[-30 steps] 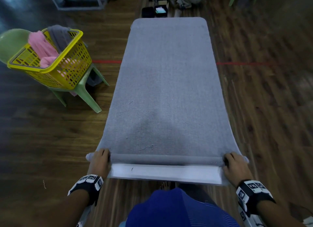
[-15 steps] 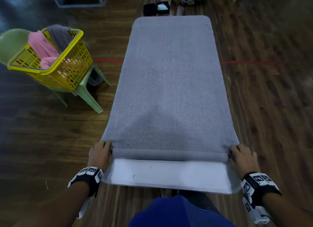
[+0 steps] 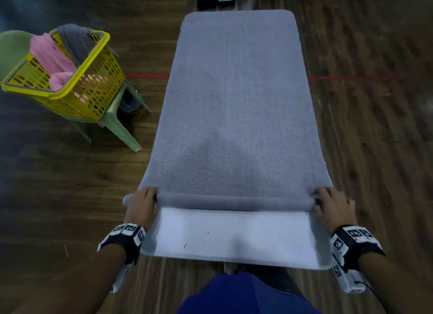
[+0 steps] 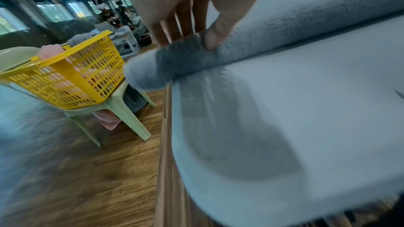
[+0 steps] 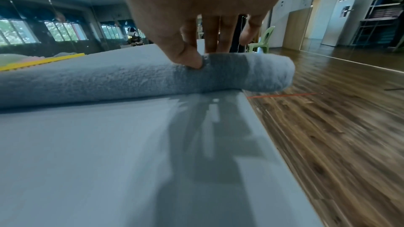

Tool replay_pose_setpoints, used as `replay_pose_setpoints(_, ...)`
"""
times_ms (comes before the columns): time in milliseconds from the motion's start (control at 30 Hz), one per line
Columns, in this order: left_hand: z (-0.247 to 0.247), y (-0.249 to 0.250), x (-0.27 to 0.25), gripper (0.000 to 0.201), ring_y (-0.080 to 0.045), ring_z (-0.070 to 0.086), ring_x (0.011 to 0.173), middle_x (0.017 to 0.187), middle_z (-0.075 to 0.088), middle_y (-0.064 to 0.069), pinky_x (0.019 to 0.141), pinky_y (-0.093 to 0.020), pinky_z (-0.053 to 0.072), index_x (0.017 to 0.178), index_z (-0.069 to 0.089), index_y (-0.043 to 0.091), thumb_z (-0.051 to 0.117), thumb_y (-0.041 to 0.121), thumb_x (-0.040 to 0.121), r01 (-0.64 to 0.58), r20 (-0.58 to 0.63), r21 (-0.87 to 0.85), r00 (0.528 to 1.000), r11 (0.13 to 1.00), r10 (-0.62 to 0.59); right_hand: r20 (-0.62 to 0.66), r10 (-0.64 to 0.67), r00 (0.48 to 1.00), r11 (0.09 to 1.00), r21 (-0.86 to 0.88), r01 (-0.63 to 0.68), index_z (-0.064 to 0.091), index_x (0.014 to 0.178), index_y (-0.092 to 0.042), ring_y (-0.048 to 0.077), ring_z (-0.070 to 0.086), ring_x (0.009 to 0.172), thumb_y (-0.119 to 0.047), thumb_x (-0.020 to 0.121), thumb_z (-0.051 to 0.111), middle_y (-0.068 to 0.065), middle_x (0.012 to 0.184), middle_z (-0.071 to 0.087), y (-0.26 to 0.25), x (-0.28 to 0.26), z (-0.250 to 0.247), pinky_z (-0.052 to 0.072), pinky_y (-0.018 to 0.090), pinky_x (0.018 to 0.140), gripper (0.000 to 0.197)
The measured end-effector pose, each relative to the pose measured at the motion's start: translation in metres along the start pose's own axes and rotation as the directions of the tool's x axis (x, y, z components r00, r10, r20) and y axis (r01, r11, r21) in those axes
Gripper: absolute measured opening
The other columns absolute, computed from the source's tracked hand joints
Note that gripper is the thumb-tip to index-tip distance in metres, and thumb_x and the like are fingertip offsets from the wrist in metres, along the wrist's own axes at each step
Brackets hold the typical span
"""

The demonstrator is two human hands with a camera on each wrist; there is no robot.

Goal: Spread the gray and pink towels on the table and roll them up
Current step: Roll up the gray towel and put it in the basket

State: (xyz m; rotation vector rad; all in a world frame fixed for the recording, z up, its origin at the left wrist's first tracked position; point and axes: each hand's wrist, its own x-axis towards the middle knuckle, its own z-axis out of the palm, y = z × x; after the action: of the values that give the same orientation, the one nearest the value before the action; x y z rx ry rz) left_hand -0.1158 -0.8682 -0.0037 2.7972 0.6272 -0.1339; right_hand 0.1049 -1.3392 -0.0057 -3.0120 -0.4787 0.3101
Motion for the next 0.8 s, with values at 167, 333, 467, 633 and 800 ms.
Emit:
replay_pose_setpoints(167, 0.018, 0.004, -0.002, 0.039, -0.035, 0.051, 0.119, 0.126, 0.056, -0.022, 0.107, -0.047, 0.036, 0.123, 0.056, -0.003, 0.055, -0.006, 0.085, 0.042, -0.027, -0.103, 0.999, 0.994, -0.045, -0.155, -0.121, 0.981, 0.976, 0.164, 0.146, 0.065, 0.107, -0.001, 0.036, 0.059, 0.103, -0.009, 0.082, 0.052, 0.018, 0.113, 0.062, 0.000, -0.018, 0.027, 0.043, 0.043, 0.094, 0.029)
replay_pose_setpoints(333, 0.024, 0.010, -0.017, 0.050, -0.038, 0.054, 0.111, 0.117, 0.059, -0.018, 0.099, -0.056, 0.040, 0.119, 0.055, 0.000, 0.066, -0.002, 0.070, 0.008, 0.054, 0.030, 0.998, 1.000, -0.010, -0.152, -0.118, 0.981, 0.953, 0.261, 0.155, 0.057, 0.123, 0.003, 0.036, 0.052, 0.114, -0.001, 0.082, 0.051, 0.020, 0.125, 0.056, 0.004, -0.042, 0.051, 0.043, 0.051, 0.100, 0.041)
replay_pose_setpoints(467, 0.012, 0.009, -0.006, 0.040, -0.035, 0.062, 0.085, 0.093, 0.066, -0.016, 0.081, -0.049, 0.051, 0.100, 0.064, 0.002, 0.075, -0.002, 0.061, -0.035, 0.050, 0.082, 0.998, 0.996, 0.031, -0.098, -0.103, 0.990, 0.961, 0.248, 0.124, 0.063, 0.114, -0.007, 0.032, 0.058, 0.108, 0.005, 0.076, 0.064, 0.013, 0.116, 0.063, 0.006, -0.027, 0.038, 0.043, 0.043, 0.097, 0.040)
replay_pose_setpoints(633, 0.009, 0.013, -0.025, 0.031, -0.034, 0.063, 0.074, 0.082, 0.067, -0.014, 0.068, -0.042, 0.052, 0.089, 0.066, 0.003, 0.075, -0.006, 0.061, -0.034, 0.014, 0.057, 0.999, 0.998, 0.033, -0.149, -0.101, 0.984, 0.977, 0.171, 0.127, 0.072, 0.096, -0.011, 0.035, 0.065, 0.088, -0.004, 0.067, 0.062, 0.011, 0.095, 0.071, 0.011, -0.033, 0.038, 0.051, 0.047, 0.078, 0.031)
replay_pose_setpoints(800, 0.022, 0.011, -0.066, 0.033, -0.033, 0.063, 0.082, 0.089, 0.067, -0.013, 0.066, -0.040, 0.054, 0.093, 0.067, 0.003, 0.075, -0.006, 0.062, 0.034, 0.018, 0.014, 0.999, 0.999, -0.034, -0.170, -0.063, 0.983, 0.973, 0.210, 0.098, 0.073, 0.090, -0.009, 0.036, 0.065, 0.080, 0.012, 0.049, 0.077, 0.011, 0.085, 0.070, 0.009, -0.071, 0.041, 0.050, 0.049, 0.073, 0.046)
